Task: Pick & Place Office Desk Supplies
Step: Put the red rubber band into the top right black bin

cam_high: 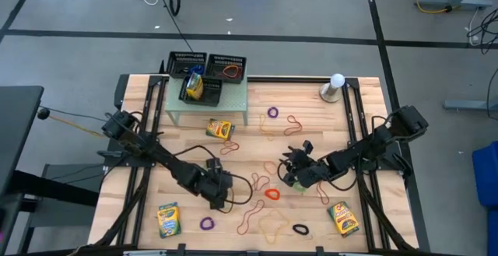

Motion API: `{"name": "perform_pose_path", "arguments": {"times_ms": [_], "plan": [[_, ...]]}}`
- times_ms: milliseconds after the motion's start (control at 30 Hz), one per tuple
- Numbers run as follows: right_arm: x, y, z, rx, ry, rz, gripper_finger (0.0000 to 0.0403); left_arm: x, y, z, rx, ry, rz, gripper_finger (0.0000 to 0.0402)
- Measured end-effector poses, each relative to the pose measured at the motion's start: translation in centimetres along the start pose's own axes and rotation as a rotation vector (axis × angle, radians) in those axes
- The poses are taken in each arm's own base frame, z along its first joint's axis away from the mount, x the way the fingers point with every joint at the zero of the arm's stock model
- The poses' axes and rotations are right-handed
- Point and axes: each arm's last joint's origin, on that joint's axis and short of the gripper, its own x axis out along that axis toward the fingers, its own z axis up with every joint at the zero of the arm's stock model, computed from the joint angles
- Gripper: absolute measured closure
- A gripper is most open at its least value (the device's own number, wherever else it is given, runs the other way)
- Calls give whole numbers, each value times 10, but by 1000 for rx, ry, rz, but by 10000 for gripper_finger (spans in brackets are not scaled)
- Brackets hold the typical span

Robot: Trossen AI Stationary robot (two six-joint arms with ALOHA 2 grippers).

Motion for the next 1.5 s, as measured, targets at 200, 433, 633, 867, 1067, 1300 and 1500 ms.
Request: {"name": "perform_pose_path", "arguments": {"times_ms": [200,433,633,867,1067,1300,1500], "plan": [[0,0,0,-7,2,-1,272,1,0,0,2,11,-38,245],[0,0,0,-6,1,0,272,-3,0,-1,45,40,-56,253],[0,0,0,-5,1,0,272,-20,6,-3,7,152,-35,216],[1,-1,1,-1,-1,-4,272,-17,14,-22,-1,275,-27,206],[1,0,1,3,-4,-1,272,-11,15,-31,-13,283,-84,226],[1,0,2,8,-9,2,272,-11,14,-31,-3,282,-97,304],[1,0,2,8,-8,2,272,-15,12,-28,83,267,-114,391]]}}
